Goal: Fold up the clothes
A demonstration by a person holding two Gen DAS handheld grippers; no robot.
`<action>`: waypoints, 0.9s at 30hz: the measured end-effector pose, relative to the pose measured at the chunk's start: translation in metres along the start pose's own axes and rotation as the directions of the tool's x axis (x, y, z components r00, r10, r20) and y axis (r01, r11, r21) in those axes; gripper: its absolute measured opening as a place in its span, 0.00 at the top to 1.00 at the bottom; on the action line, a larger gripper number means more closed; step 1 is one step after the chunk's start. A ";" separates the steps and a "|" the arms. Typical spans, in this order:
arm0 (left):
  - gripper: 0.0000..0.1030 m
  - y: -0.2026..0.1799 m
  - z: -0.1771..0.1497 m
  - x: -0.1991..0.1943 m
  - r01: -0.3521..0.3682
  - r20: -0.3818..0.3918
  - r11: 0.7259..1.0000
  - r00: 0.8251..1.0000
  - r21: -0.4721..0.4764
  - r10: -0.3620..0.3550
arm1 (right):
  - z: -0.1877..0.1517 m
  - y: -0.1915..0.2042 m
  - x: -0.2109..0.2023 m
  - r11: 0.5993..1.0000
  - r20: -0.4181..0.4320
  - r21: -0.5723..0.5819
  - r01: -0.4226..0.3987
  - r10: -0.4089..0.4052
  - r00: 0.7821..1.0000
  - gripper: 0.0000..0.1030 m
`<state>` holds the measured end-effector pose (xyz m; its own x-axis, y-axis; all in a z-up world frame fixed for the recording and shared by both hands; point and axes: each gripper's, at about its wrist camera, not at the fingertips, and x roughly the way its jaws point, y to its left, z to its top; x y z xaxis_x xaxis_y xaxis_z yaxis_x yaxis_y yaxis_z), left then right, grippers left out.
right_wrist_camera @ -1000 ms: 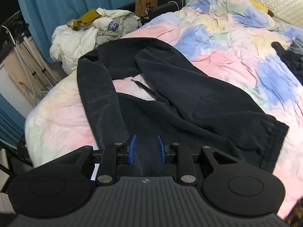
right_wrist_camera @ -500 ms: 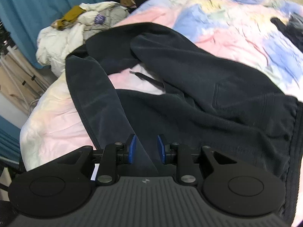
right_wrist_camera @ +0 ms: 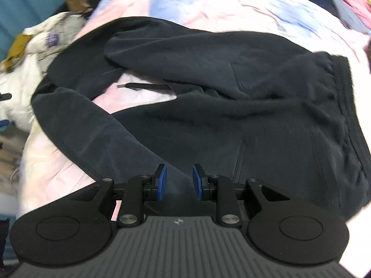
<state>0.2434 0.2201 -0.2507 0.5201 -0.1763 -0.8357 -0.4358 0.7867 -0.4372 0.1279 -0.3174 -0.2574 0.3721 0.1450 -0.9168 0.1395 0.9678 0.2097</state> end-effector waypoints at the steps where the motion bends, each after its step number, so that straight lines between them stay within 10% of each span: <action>1: 0.31 0.001 0.013 0.015 0.009 -0.012 1.000 1.000 0.014 -0.008 | -0.004 0.004 -0.001 0.999 0.000 0.033 0.014 -0.014 1.000 0.74; 8: 0.36 0.006 0.061 0.100 -0.026 -0.071 0.998 0.997 0.052 0.029 | -0.054 0.018 -0.010 0.954 -0.009 0.281 0.105 -0.107 0.994 0.74; 14: 0.78 0.012 0.083 0.141 -0.044 -0.110 0.999 0.993 0.006 0.045 | -0.094 0.005 -0.040 0.880 -0.017 0.440 0.177 -0.189 0.982 0.74; 27: 0.95 0.017 0.062 0.014 0.070 0.007 0.998 0.998 0.006 -0.070 | -0.095 -0.057 -0.027 0.678 0.078 0.734 0.027 -0.125 0.989 0.73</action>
<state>0.2884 0.2678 -0.2493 0.5541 -0.2269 -0.8009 -0.3939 0.7761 -0.4924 0.0226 -0.3569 -0.2772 0.4226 0.0066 -0.9063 0.7785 0.5093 0.3668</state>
